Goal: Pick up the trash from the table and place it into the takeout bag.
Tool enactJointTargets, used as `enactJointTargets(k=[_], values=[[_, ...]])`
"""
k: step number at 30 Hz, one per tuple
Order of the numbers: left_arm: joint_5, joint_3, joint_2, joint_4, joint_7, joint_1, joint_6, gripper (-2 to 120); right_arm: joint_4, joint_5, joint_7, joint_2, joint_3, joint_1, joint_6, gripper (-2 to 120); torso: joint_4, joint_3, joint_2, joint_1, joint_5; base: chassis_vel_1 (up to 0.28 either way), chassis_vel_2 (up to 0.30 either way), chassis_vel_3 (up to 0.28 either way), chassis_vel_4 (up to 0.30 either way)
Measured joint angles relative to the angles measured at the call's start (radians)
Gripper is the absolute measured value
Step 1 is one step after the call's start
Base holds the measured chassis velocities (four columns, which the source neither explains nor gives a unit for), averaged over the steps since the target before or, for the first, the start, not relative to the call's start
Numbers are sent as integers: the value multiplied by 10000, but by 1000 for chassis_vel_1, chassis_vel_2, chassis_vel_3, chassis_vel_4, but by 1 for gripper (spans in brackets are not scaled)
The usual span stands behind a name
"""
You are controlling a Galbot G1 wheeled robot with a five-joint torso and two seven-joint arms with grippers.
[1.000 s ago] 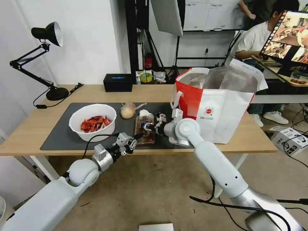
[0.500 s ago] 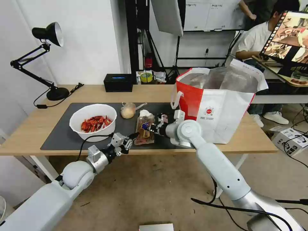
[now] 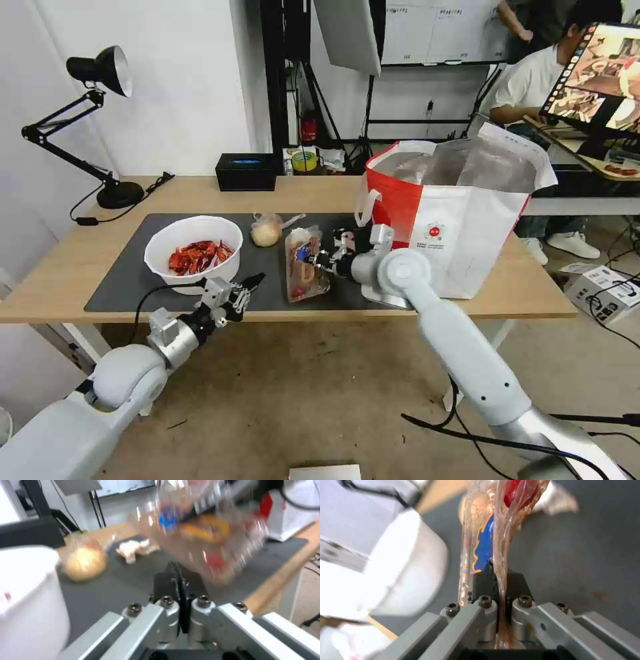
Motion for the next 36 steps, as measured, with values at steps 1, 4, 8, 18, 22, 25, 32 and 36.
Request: enactJointTargets(k=[1, 4, 8, 18, 22, 25, 32, 36], values=[[0, 0, 0, 0, 0, 0, 0, 1, 0, 0, 0, 0, 0, 0, 0, 0, 0, 0, 0, 0, 0, 0, 0, 0, 0], [325, -393, -475, -109, 6, 845, -120, 17, 523, 2, -773, -225, 349, -242, 710, 0, 4, 0, -1, 0, -1, 0, 0, 0, 0], [571, -701, -845, -174, 51, 1371, -225, 28, 997, 190, -1238, -424, 678, -353, 1221, 0, 3, 0, 0, 0, 0, 0, 0, 0, 0], [776, -1662, -1442, -375, 281, 2218, -654, 68, 2213, 288, -1226, -1220, 1711, 1, 3676, 0, 3, 0, 0, 0, -1, 0, 0, 0, 0], [785, -2054, -1570, -381, 642, 2459, -698, 81, 2108, -436, -727, -1667, 1871, 222, 4455, 0, 2, 0, 0, 0, 1, 0, 0, 0, 0], [780, -2210, -1677, -388, 789, 2598, -665, 91, 1961, -924, -441, -2038, 1946, 365, 4853, 0, 3, 1, 0, 0, 1, 0, 0, 0, 0], [816, -2201, -1939, -284, 905, 2629, -726, 109, 1438, -2182, -6, -2786, 2000, 819, 5299, 0, 2, 1, 0, 0, 0, 0, 0, 0, 0], [829, -2104, -1999, -212, 905, 2581, -747, 113, 1118, -2279, 76, -2897, 2001, 1028, 5328, 0, 2, 1, 0, 0, 0, 0, 0, 0, 0]])
